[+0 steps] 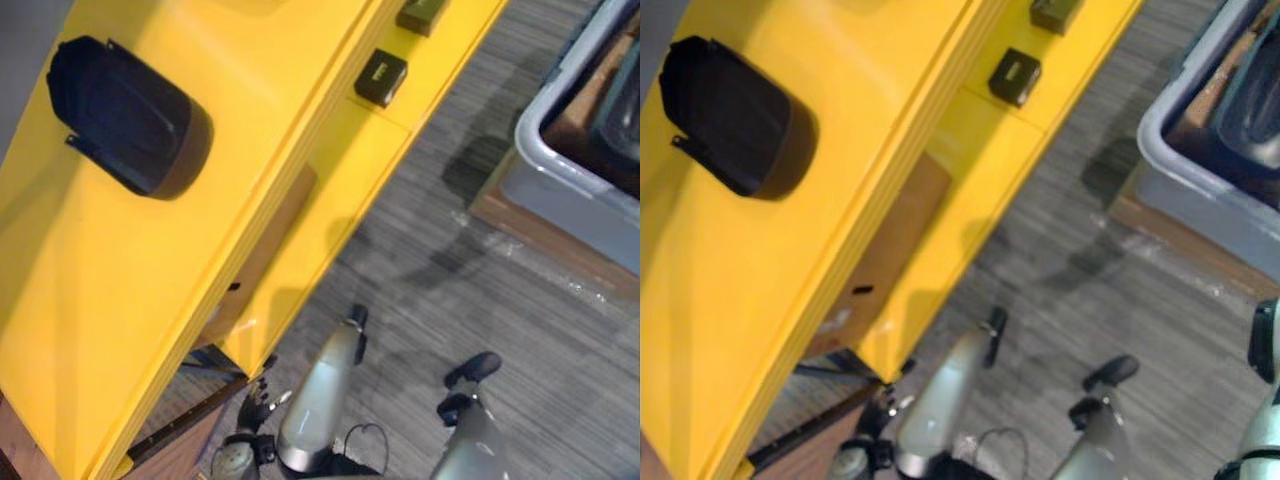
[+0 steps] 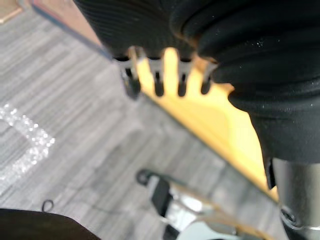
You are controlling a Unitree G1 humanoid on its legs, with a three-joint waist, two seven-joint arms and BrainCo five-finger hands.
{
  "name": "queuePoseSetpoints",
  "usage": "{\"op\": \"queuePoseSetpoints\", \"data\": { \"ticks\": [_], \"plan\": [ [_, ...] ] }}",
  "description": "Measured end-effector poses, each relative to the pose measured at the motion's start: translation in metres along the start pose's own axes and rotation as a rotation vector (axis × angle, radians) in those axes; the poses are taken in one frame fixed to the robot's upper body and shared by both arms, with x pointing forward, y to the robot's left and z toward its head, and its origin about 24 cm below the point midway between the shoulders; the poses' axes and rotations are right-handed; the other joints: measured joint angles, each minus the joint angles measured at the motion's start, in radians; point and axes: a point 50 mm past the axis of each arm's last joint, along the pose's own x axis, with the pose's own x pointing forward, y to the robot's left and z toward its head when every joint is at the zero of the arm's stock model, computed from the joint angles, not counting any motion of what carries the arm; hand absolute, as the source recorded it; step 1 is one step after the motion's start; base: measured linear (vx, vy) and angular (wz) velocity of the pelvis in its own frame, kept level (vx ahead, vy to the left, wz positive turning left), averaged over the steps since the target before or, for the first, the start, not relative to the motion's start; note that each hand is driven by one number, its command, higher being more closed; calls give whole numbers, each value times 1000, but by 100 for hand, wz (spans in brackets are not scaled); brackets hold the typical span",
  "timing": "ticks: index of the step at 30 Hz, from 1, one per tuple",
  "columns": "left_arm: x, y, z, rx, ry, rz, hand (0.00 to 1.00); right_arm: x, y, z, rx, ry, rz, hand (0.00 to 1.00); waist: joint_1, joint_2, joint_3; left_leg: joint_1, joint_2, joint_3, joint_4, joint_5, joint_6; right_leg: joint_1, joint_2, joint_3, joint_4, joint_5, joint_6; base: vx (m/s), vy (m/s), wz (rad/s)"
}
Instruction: Walk over and take plastic housings, then place them on the shelf
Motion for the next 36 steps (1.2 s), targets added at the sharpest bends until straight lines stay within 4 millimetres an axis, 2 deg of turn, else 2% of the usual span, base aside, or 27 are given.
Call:
{"op": "queuePoseSetpoints", "data": {
  "ticks": [2, 6, 12, 16, 20, 26, 29, 34, 36],
  "plan": [
    [0, 0, 0, 0, -5, 0, 0, 1, -4, -2, -21, 11, -16, 100, 0, 0, 0, -11, 2, -7, 1, 0, 0, -1, 5, -10, -4, 3, -1, 6, 33, 7],
    [0, -1, 4, -6, -31, 0, 0, 2, -6, -18, -89, 112, -30, 100, 15, 0, 0, -11, 6, -13, -1, -1, -1, -1, 11, -15, -10, 3, 0, -16, 34, 1],
    [-3, -3, 12, -38, -89, -5, 0, 3, -9, -24, -178, 126, -73, 100, 16, 0, 0, -11, 6, -14, 0, 0, -1, 10, 14, -19, -23, 16, 7, -32, 56, 1],
    [-4, -4, 30, -55, -180, -26, 0, 3, -5, -22, -262, 66, -103, 100, 7, -3, 2, -9, 13, -16, 17, -2, -2, 26, 23, -21, -26, 22, 5, -60, 73, 1],
    [-6, -10, 61, -111, -320, -53, 0, 3, -5, -14, -331, -22, -138, 100, -20, -18, 12, -8, 24, -17, 29, -2, -2, 40, 38, -25, -45, 38, -2, -91, 73, -3],
    [-11, -14, 84, -159, -412, -85, 0, 2, -1, -8, -425, -88, -164, 100, -60, -56, 38, 18, 47, 9, 29, -2, -2, 70, 66, -6, -96, 67, -20, -107, 72, -14],
    [-15, -19, 98, -179, -470, -114, 0, -2, 3, 2, -456, -149, -177, 100, -80, -75, 49, 22, 63, 19, 25, -3, -5, 71, 84, 7, -114, 77, -31, -105, 63, -16],
    [-23, -25, 117, -214, -550, -131, 0, -10, 12, 22, -506, -293, -211, 100, -120, -89, 50, 33, 79, 39, 15, 1, -9, 72, 100, 24, -138, 108, -27, -66, 69, -14],
    [-26, -26, 126, -227, -586, -140, 0, -14, 22, 26, -505, -334, -211, 100, -129, -107, 49, 40, 91, 47, 12, 1, -11, 72, 111, 37, -144, 112, -31, -34, 45, -19]
  ]
}}
